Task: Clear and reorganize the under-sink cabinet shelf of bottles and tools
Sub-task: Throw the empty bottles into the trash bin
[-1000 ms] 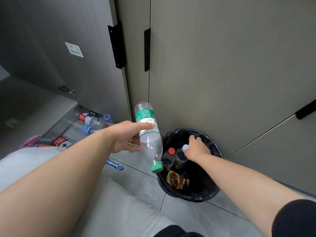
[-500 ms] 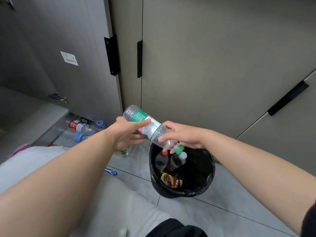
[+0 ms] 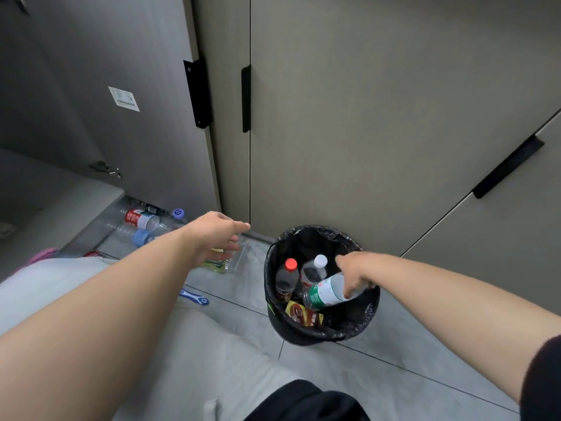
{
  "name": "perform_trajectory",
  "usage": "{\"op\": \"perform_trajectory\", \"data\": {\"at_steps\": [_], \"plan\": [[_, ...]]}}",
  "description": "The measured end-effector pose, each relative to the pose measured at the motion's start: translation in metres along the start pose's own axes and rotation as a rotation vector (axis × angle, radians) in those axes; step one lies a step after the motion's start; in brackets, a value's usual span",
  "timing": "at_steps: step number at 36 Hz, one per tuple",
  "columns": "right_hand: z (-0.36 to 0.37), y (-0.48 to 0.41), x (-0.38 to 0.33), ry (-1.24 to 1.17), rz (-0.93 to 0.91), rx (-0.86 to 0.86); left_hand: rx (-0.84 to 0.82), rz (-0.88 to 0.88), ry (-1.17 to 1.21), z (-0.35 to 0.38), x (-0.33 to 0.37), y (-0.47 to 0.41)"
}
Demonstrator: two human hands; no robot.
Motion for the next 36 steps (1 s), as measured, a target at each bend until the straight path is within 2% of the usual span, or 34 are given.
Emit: {"op": "perform_trajectory", "data": {"at_steps": [3, 8, 14, 23, 29, 32, 36], "plan": [[0.016, -0.016, -0.012, 0.073, -0.011, 0.149, 0.001, -0.011, -0.002, -0.003, -0.004, -0.002], [0.031, -0.039, -0.02, -0.001, 0.014, 0.24, 0.007, -0.038, -0.026, -0.006, -0.008, -0.004], [0.04, -0.053, -0.019, -0.104, 0.079, 0.312, -0.01, -0.061, -0.039, -0.008, -0.009, -0.006], [0.033, -0.05, -0.01, -0.14, 0.078, 0.39, -0.003, -0.036, -0.054, -0.006, -0.004, -0.008], [0.009, -0.036, -0.011, -0.101, 0.081, 0.356, 0.01, -0.001, -0.03, -0.008, -0.001, -0.008], [-0.022, -0.019, -0.018, -0.104, 0.026, 0.409, 0.022, 0.034, -0.025, -0.013, 0.005, -0.004], [-0.081, 0.014, -0.048, -0.197, -0.205, 0.659, 0.04, 0.047, -0.041, -0.043, 0.017, 0.002]]}}
Point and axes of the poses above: each hand's wrist, its own y-axis away from the middle knuckle, its own z-axis out of the palm, x = y × z, the point moved 5 cm from there along -y, towards the middle knuckle, and after that the axes turned 5 degrees about -x, right-handed, at the moved point
